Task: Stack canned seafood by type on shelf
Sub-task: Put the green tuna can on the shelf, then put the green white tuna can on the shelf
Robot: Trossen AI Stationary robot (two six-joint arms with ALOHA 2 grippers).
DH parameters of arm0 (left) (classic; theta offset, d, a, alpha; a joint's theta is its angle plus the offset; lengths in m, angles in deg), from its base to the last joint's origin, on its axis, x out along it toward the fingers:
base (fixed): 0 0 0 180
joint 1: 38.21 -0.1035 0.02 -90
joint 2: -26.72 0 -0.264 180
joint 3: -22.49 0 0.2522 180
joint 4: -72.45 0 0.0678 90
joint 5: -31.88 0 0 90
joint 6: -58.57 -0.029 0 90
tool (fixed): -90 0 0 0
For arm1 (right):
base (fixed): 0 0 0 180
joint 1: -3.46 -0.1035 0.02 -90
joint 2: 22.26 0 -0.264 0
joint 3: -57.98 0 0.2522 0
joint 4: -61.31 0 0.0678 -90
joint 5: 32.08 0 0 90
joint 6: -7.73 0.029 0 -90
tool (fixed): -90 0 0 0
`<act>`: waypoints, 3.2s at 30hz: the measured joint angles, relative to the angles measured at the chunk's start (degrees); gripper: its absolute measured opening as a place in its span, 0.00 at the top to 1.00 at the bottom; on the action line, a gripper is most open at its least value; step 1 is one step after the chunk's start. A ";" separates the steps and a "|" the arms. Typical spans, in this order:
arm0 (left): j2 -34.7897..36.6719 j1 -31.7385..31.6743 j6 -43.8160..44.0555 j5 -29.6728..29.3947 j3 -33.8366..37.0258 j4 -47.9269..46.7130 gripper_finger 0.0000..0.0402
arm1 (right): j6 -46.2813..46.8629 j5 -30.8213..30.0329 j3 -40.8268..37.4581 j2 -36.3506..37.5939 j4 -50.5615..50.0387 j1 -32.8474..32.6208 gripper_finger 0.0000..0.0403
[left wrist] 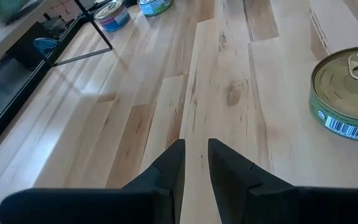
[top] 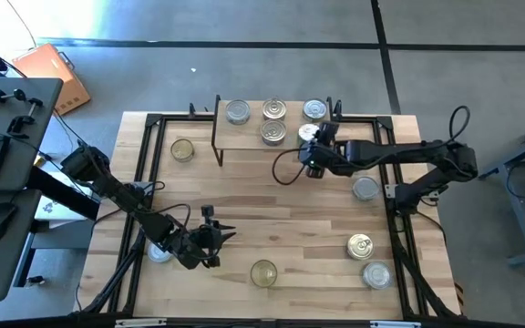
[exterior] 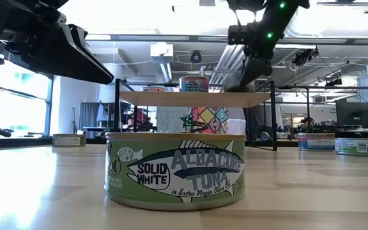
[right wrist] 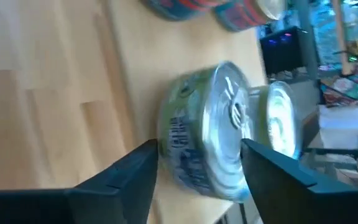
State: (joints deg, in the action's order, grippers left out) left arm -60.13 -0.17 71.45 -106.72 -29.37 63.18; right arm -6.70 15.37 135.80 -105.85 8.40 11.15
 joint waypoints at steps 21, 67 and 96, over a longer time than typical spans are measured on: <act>-0.02 0.40 0.95 0.00 -0.01 0.04 0.85 | 21.09 2.93 -0.01 6.53 -2.46 -6.22 0.43; -0.33 13.50 66.95 16.42 -8.83 -45.01 0.95 | 16.98 8.55 -28.79 -7.37 63.81 -32.15 0.42; 3.55 -6.08 24.05 6.00 -1.04 -28.23 0.51 | 24.88 11.33 -28.76 -7.39 63.32 -31.08 0.42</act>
State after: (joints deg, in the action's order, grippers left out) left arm -56.57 -6.24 95.50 -100.72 -30.41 34.95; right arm 18.17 26.70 107.03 -113.24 71.72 -19.93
